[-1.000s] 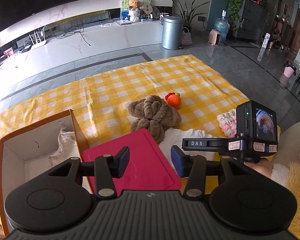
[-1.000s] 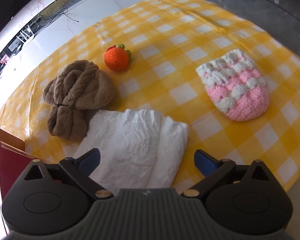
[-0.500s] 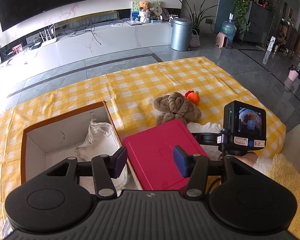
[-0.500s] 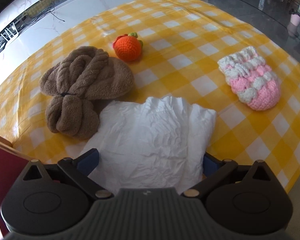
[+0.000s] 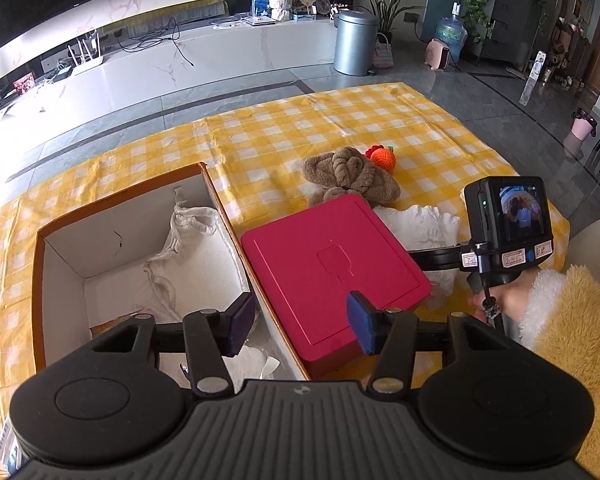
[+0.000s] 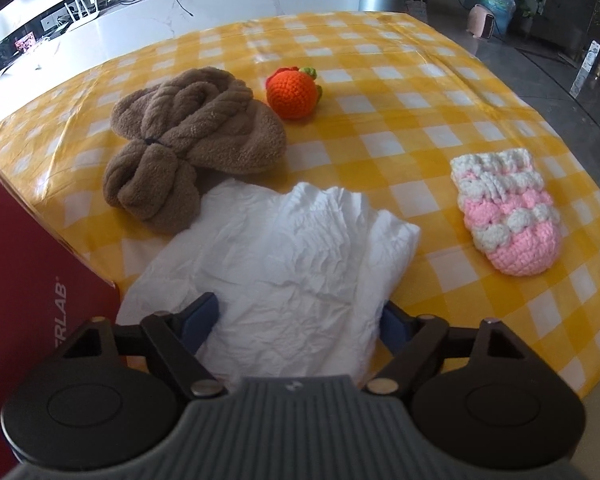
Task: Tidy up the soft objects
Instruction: 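Grasp the crumpled white cloth with the right tool and lift it, then grasp the brown towel bear with the left tool while the right tool holds the white cloth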
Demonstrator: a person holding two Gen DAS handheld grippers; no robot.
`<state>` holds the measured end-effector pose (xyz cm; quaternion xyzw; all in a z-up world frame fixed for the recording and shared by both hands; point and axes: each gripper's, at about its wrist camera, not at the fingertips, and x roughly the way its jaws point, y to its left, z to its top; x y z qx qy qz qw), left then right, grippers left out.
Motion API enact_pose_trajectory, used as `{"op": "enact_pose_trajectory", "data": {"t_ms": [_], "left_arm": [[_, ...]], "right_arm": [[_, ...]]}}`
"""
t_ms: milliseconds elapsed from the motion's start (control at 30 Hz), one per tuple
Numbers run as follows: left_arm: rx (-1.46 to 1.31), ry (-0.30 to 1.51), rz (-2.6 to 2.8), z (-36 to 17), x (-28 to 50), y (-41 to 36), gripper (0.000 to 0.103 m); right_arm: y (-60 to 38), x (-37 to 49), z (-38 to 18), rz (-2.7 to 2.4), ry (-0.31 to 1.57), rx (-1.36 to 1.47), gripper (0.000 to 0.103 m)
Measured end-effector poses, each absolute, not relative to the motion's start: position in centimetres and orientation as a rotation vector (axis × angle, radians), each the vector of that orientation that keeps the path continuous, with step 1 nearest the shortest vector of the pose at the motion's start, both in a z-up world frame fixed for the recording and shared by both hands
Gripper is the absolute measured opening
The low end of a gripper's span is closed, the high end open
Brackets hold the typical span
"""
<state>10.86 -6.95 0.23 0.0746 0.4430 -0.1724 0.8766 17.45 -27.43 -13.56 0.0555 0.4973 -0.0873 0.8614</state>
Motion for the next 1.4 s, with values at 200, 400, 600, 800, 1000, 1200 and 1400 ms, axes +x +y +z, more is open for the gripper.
{"op": "enact_pose_trajectory", "data": {"t_ms": [200,400,600,800,1000,1200,1400], "left_arm": [[0.177,0.948,-0.366,0.2,10.6,-7.2,0.061],[0.172,0.960,-0.366,0.5,10.8,-7.8,0.061],[0.219,0.972,-0.387,0.4,10.7,-8.9,0.061],[0.222,0.966,-0.383,0.5,11.5,-9.6,0.061],[0.199,0.961,-0.369,0.6,14.1,-11.3,0.061],[0.229,0.966,-0.376,0.1,16.8,-14.9,0.062],[0.307,1.022,-0.464,-1.9,21.7,-19.8,0.072]], "right_arm": [[-28.1,17.3,-12.9,-0.150,1.043,0.114,0.038],[-29.4,16.6,-11.6,-0.157,0.997,0.141,0.024],[-30.4,16.5,-10.9,-0.142,0.955,0.188,0.024],[-32.3,16.3,-10.4,-0.152,0.914,0.301,0.024],[-33.8,16.0,-8.8,-0.125,0.821,0.369,0.024],[-35.7,17.1,-9.2,-0.146,0.775,0.412,0.024],[-36.9,19.4,-11.1,-0.144,0.831,0.437,0.023]]}}
